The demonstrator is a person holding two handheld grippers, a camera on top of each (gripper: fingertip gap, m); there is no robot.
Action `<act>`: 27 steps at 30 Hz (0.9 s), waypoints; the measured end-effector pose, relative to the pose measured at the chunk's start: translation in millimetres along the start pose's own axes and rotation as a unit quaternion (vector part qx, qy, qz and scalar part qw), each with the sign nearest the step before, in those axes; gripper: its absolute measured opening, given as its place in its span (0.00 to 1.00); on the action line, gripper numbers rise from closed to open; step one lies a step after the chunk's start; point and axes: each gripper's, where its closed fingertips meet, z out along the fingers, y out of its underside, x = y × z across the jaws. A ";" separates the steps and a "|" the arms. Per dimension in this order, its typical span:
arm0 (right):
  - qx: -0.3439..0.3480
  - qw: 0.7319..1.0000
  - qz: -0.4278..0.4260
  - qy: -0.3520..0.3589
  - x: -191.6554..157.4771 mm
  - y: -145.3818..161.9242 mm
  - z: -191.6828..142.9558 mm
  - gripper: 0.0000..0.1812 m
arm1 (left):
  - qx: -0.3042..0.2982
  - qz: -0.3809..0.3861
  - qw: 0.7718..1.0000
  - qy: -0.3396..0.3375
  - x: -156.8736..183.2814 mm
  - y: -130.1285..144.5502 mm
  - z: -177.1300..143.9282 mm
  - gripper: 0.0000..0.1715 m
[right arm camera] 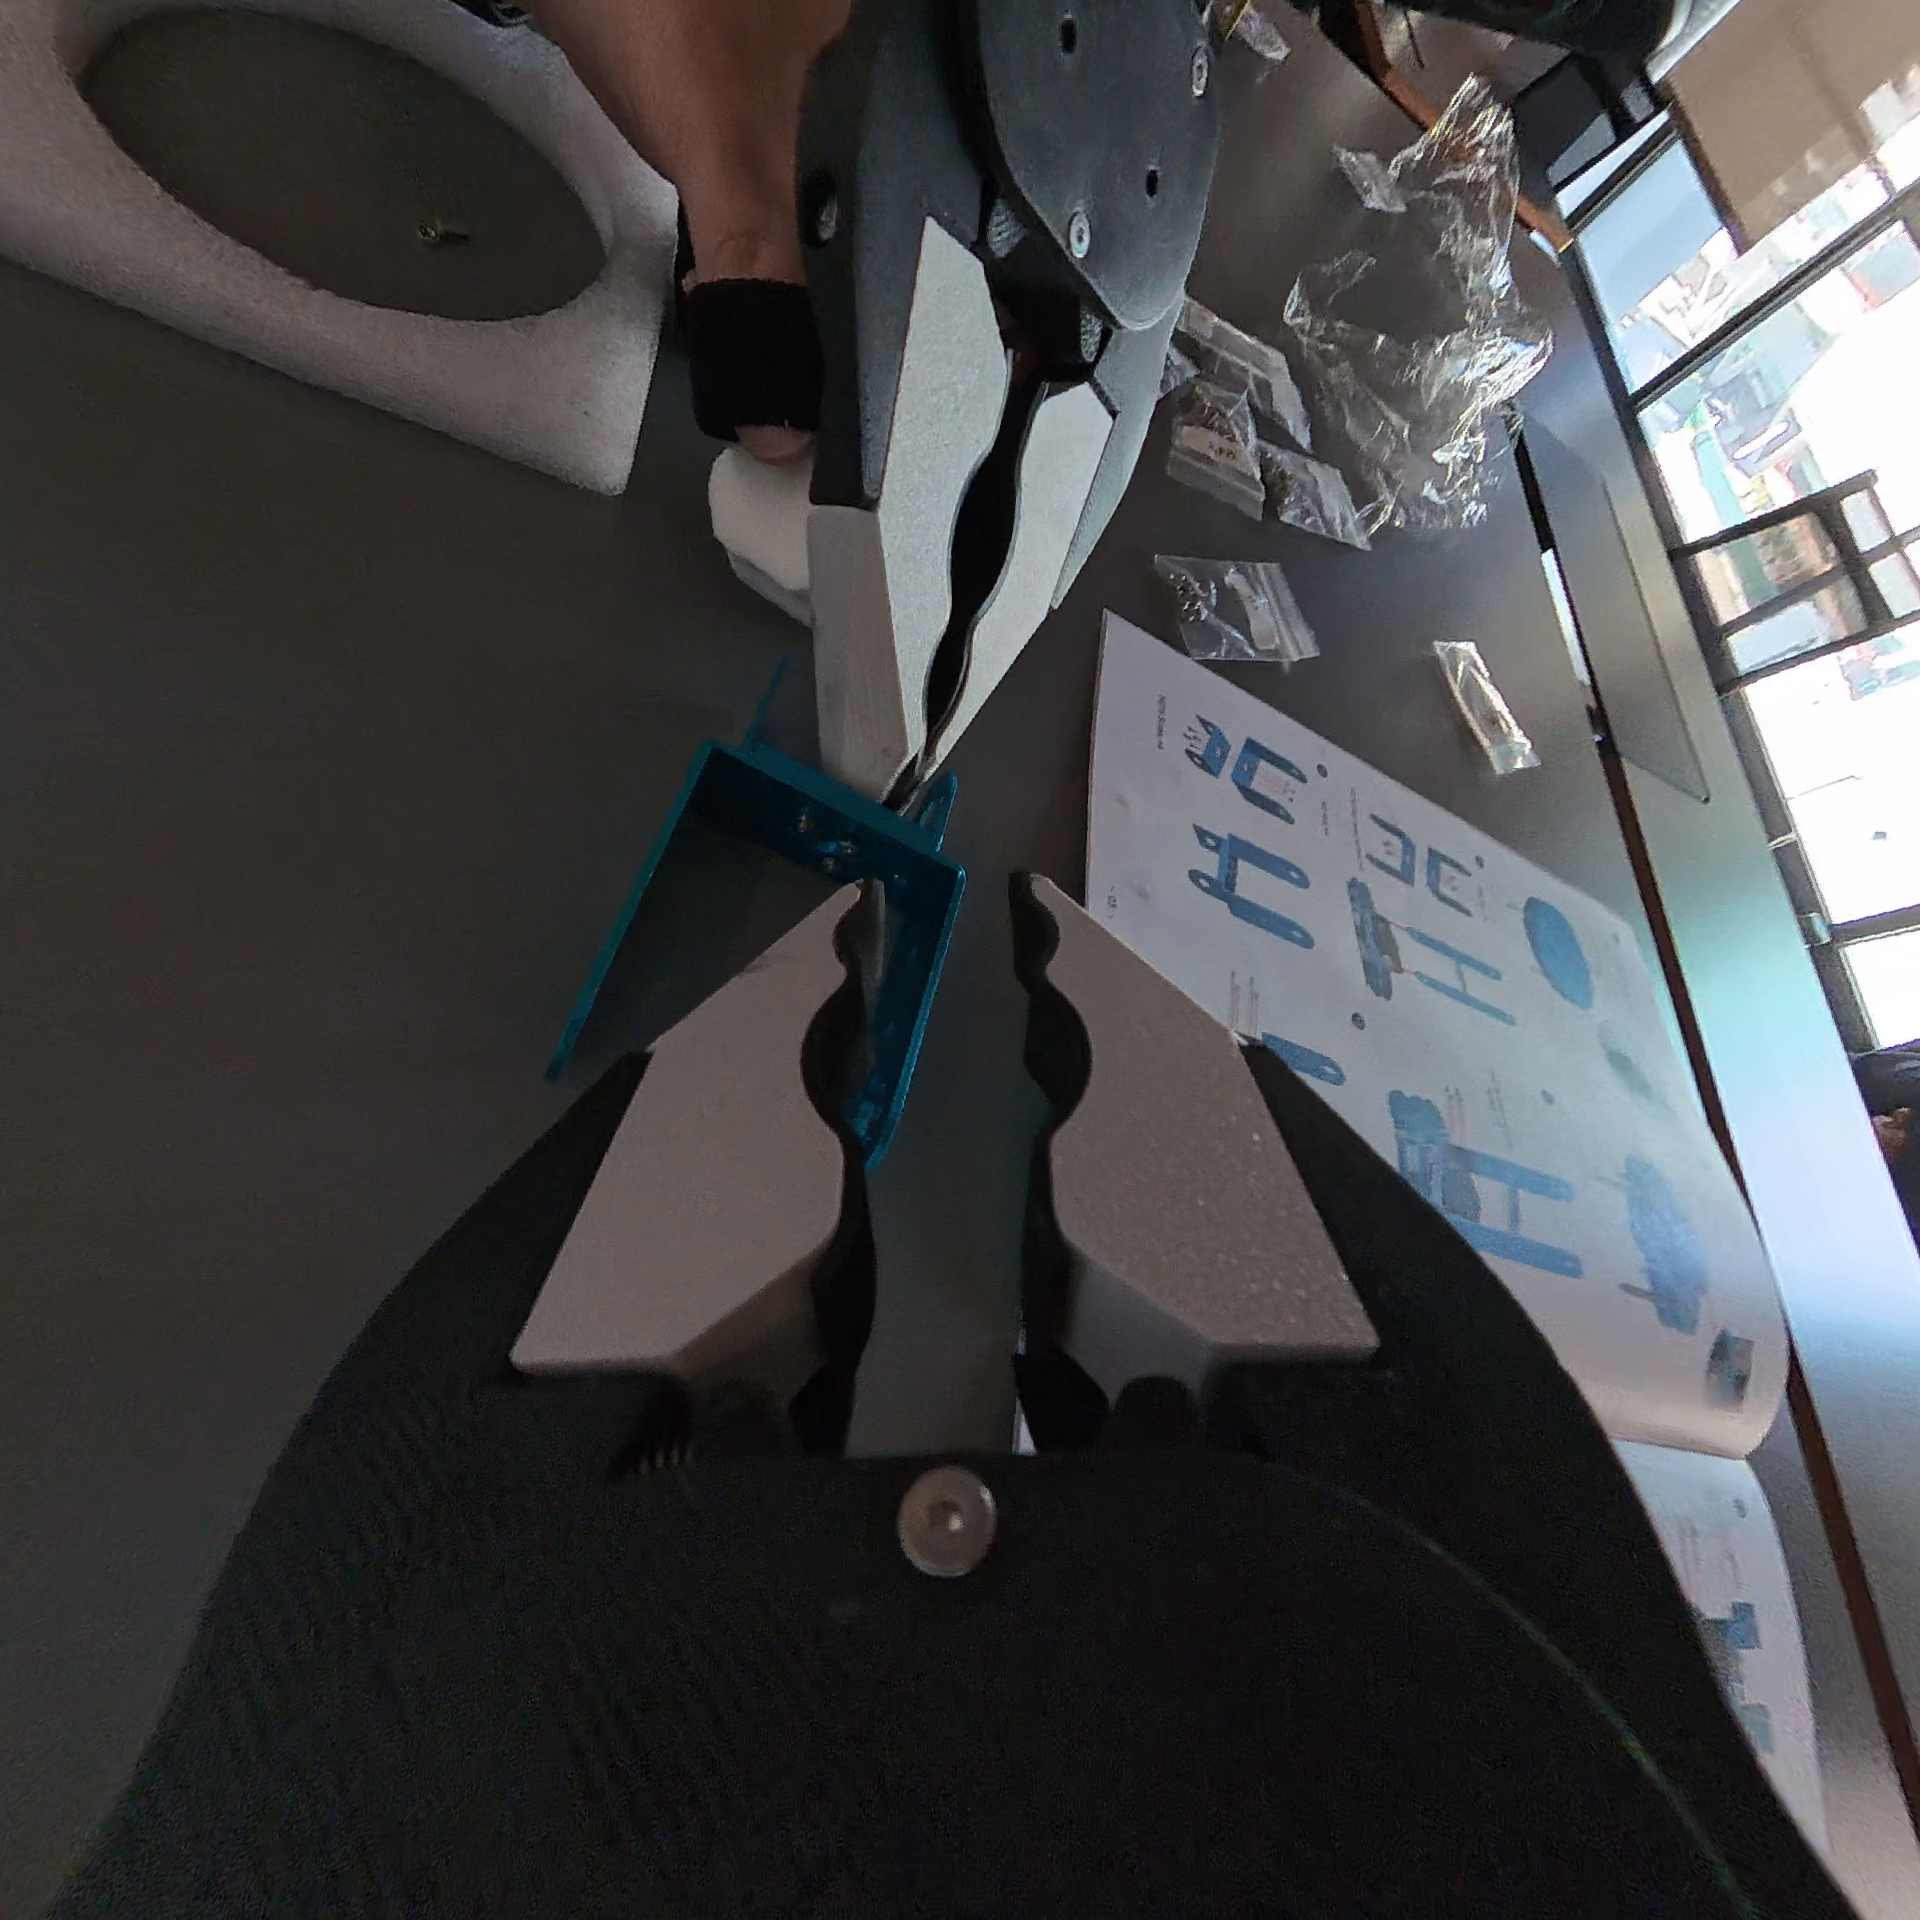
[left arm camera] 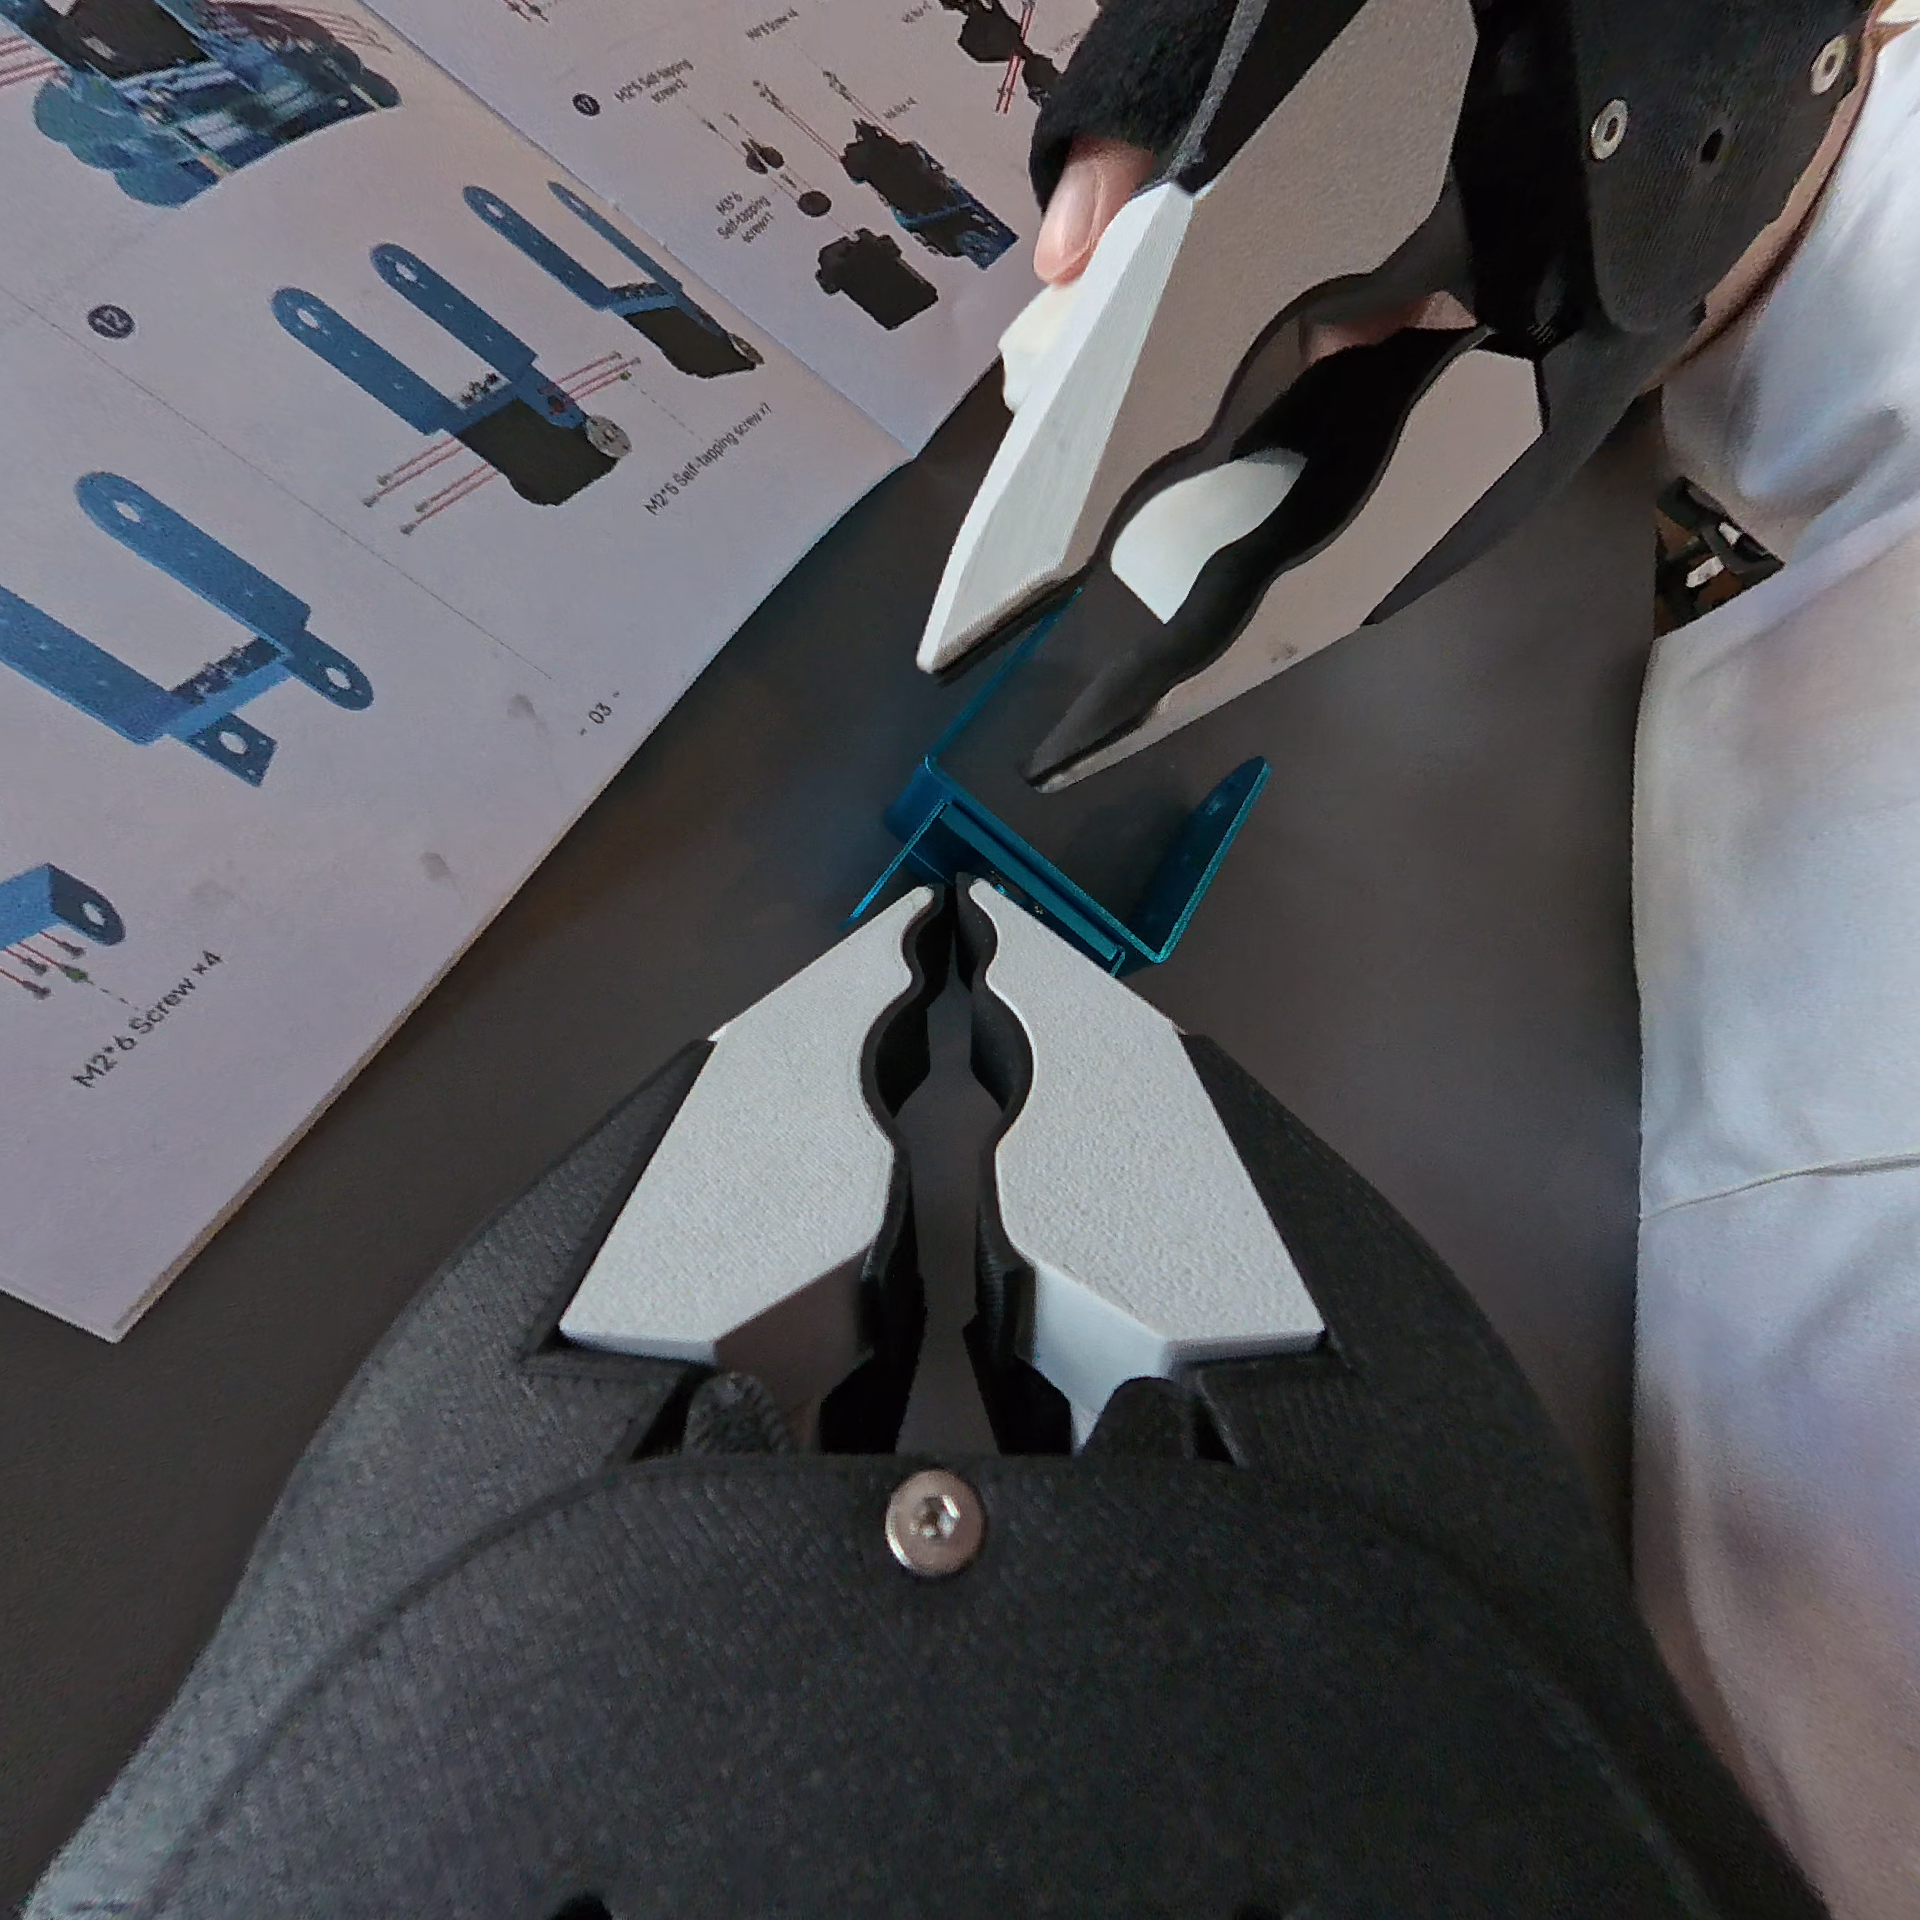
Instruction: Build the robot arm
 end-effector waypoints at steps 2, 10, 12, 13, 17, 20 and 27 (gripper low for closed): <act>-0.002 1.000 0.013 -0.007 -1.1 0.8 0.9 0.13 | 0.002 -0.004 1.000 0.001 -0.3 -0.6 0.0 0.00; -0.013 0.999 0.035 -0.031 -8.7 5.9 6.1 0.14 | 0.002 -0.005 1.000 0.001 -0.4 -0.8 0.7 0.00; -0.010 0.998 0.044 -0.039 -10.6 5.1 6.4 0.14 | 0.001 -0.006 1.000 0.001 -0.2 -0.8 0.7 0.00; -0.008 0.998 0.050 -0.042 -11.0 4.6 6.3 0.14 | 0.001 -0.006 1.000 0.002 -0.1 -0.8 0.8 0.00; -0.004 0.997 0.061 -0.049 -11.5 3.8 6.3 0.14 | 0.001 -0.006 1.000 0.002 -0.2 -0.8 1.0 0.00; 0.000 0.996 0.068 -0.049 -11.2 3.1 7.1 0.14 | 0.001 -0.006 1.000 0.001 -0.1 -0.9 1.2 0.00; 0.004 0.996 0.076 -0.054 -12.1 0.5 7.7 0.14 | 0.000 -0.002 1.000 -0.001 0.6 -0.7 1.9 0.00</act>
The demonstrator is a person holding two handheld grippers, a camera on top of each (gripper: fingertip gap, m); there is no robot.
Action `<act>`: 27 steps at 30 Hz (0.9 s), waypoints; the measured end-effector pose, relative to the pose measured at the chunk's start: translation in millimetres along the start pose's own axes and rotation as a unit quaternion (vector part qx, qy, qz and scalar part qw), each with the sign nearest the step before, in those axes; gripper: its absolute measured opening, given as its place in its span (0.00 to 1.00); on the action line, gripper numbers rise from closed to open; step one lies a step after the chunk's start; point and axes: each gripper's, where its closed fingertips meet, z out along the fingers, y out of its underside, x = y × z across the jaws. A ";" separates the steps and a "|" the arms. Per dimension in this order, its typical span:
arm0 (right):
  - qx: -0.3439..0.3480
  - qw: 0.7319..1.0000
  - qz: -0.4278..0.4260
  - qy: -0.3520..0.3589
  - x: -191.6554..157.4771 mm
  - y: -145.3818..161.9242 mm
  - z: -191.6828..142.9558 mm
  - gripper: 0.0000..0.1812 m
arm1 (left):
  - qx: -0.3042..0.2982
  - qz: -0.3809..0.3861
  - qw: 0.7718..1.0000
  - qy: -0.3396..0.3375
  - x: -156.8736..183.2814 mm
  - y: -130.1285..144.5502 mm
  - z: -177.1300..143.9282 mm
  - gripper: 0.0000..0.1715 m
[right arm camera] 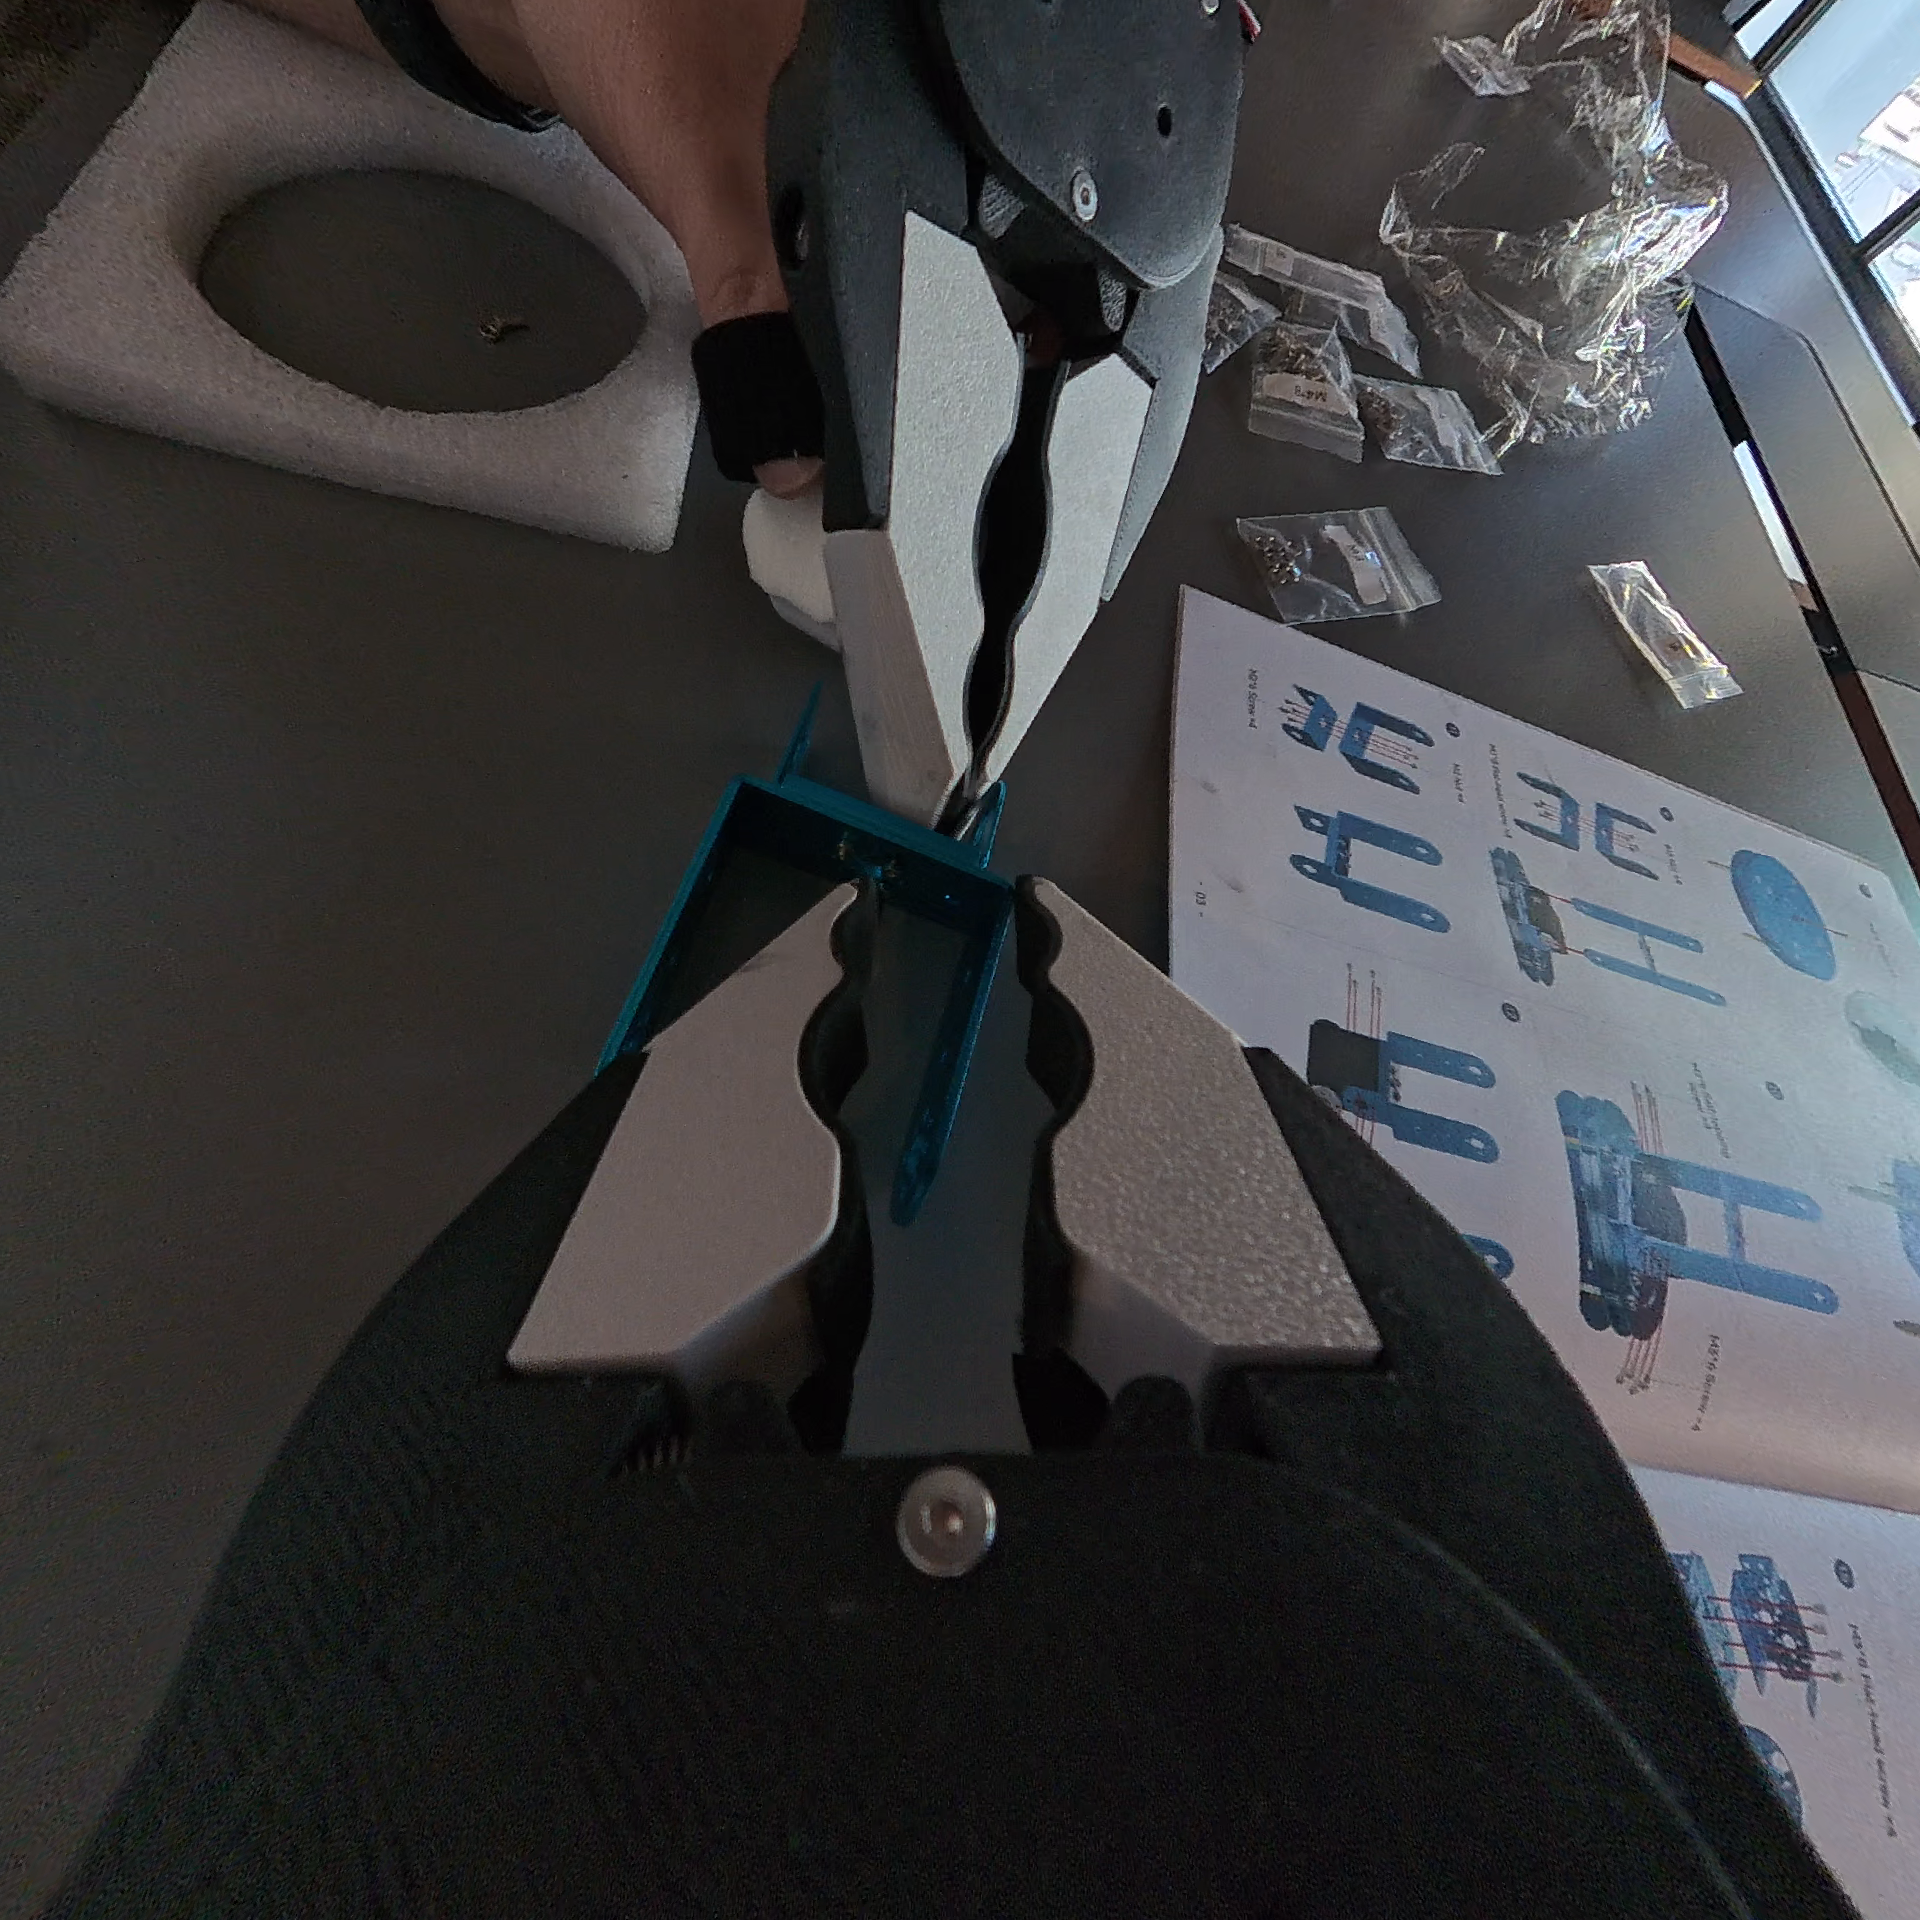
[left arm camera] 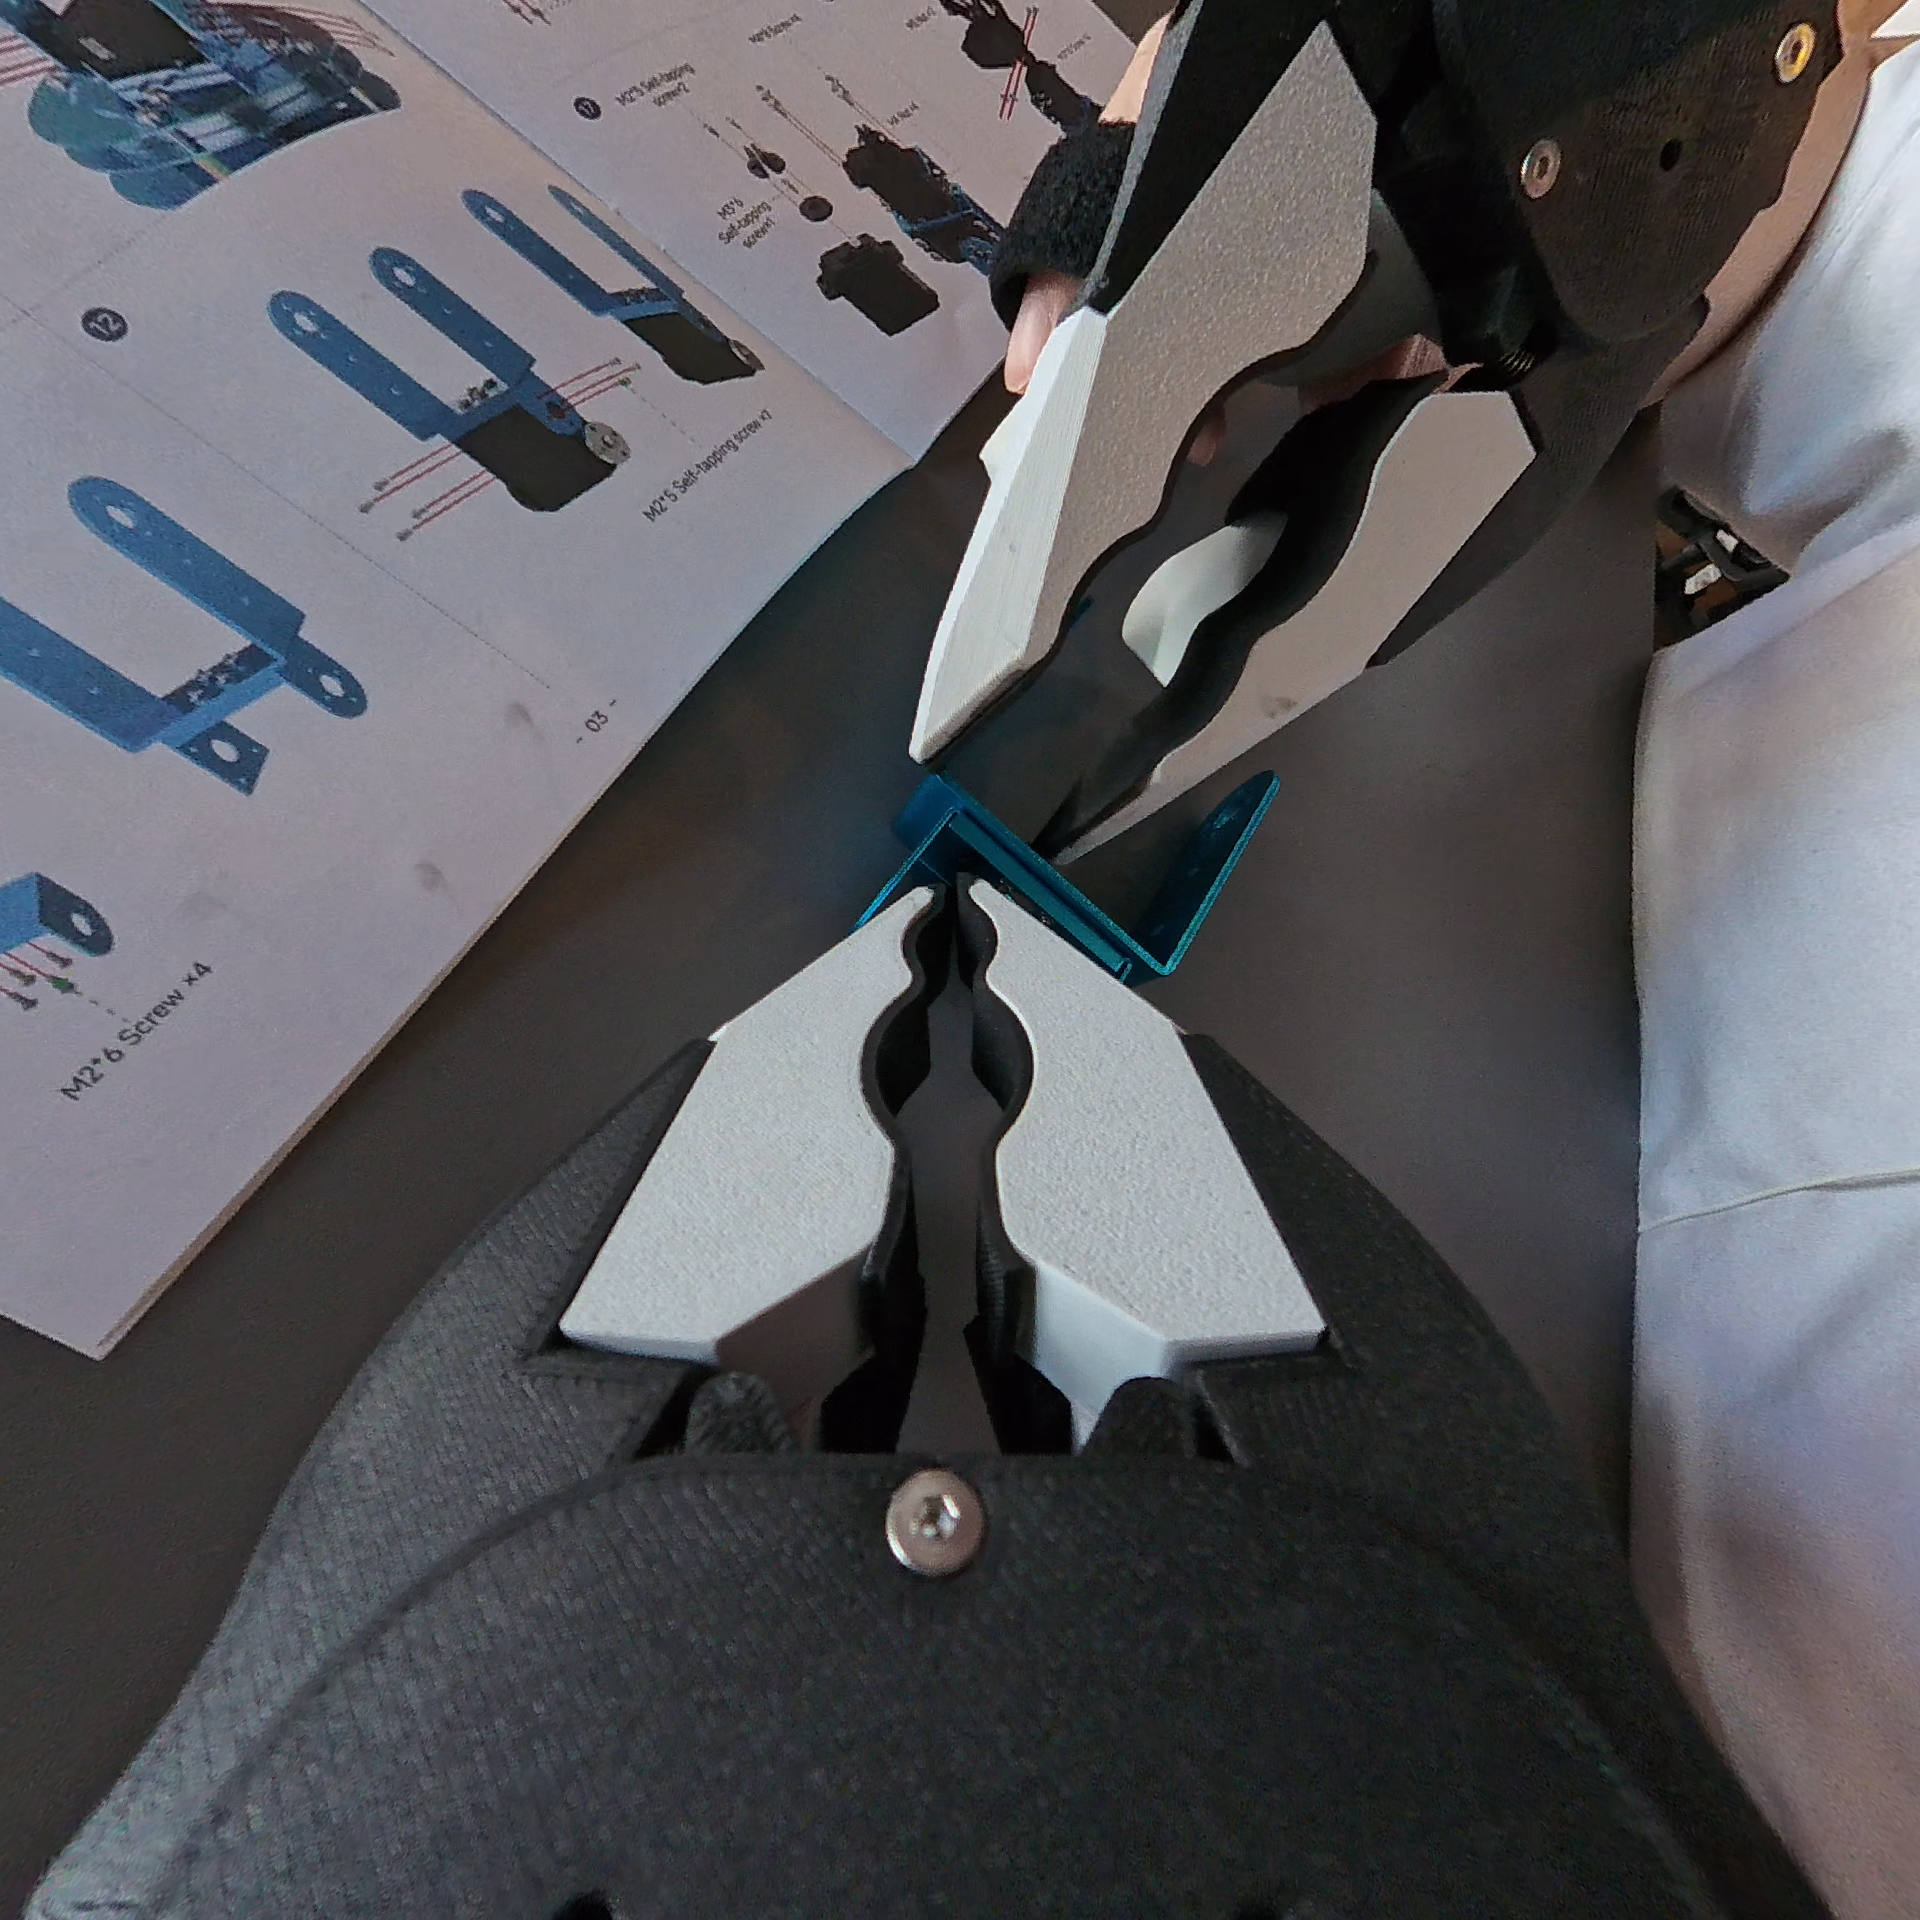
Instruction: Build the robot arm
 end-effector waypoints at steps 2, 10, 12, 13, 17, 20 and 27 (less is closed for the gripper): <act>0.000 1.000 -0.002 -0.002 -1.1 -0.3 0.4 0.15 | 0.000 0.001 1.000 0.000 0.2 0.0 0.0 0.00; 0.002 1.000 0.001 0.000 -0.6 -2.6 1.8 0.16 | -0.001 0.003 1.000 0.000 0.7 0.1 0.4 0.00; 0.002 1.000 0.001 0.001 -0.4 -2.7 2.0 0.16 | -0.001 0.003 1.000 0.000 0.7 0.0 0.4 0.00; 0.002 1.000 0.002 0.001 -0.1 -2.9 2.1 0.15 | -0.001 0.004 1.000 0.000 0.7 0.1 0.5 0.00; 0.004 1.000 0.002 0.002 0.6 -3.7 2.0 0.16 | -0.002 0.006 1.000 0.000 1.1 0.1 0.7 0.00; 0.004 1.000 0.002 0.003 1.1 -3.9 2.0 0.15 | -0.002 0.006 1.000 0.000 1.3 0.1 0.8 0.00; 0.001 1.000 -0.001 0.002 1.2 -2.5 3.0 0.14 | -0.002 0.008 1.000 0.000 1.7 0.1 1.1 0.00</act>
